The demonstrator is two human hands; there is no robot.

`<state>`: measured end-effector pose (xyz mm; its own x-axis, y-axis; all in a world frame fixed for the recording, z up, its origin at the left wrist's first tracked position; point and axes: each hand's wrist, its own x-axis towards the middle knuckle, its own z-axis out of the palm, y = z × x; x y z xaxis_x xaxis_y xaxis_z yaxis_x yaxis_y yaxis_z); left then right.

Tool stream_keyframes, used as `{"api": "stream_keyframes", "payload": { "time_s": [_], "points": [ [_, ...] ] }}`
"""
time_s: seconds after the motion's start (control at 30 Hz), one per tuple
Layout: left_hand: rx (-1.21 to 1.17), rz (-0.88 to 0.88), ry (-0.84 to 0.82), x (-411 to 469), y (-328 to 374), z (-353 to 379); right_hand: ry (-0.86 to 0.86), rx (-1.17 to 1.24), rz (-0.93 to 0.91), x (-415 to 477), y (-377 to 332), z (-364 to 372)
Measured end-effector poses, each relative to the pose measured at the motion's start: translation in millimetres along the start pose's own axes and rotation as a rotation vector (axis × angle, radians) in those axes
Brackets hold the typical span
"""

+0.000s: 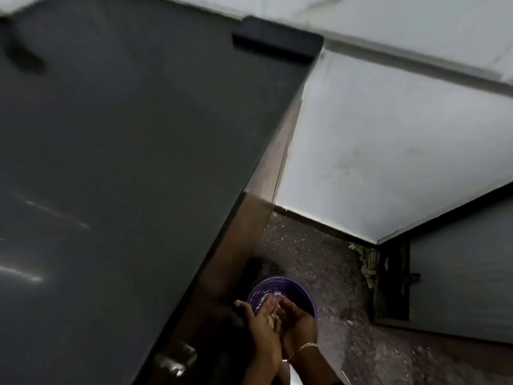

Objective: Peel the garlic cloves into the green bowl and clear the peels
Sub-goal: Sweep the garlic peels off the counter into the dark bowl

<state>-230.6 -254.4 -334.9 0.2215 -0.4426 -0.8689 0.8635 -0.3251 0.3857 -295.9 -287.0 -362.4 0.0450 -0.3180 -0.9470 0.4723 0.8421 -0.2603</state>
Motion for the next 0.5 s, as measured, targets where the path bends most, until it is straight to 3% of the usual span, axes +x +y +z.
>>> {"api": "stream_keyframes", "payload": {
  "time_s": [0.2, 0.37, 0.5],
  "points": [
    [-0.038, -0.225, 0.011, 42, -8, 8, -0.076, -0.178, -0.205, 36, -6, -22],
    [-0.085, -0.27, 0.042, 91, -29, 6, -0.272, -0.793, -0.389, 50, 22, -49],
    [-0.117, -0.267, -0.025, 92, -29, 9, -0.158, -1.158, -0.481, 83, 12, -64]
  ]
}}
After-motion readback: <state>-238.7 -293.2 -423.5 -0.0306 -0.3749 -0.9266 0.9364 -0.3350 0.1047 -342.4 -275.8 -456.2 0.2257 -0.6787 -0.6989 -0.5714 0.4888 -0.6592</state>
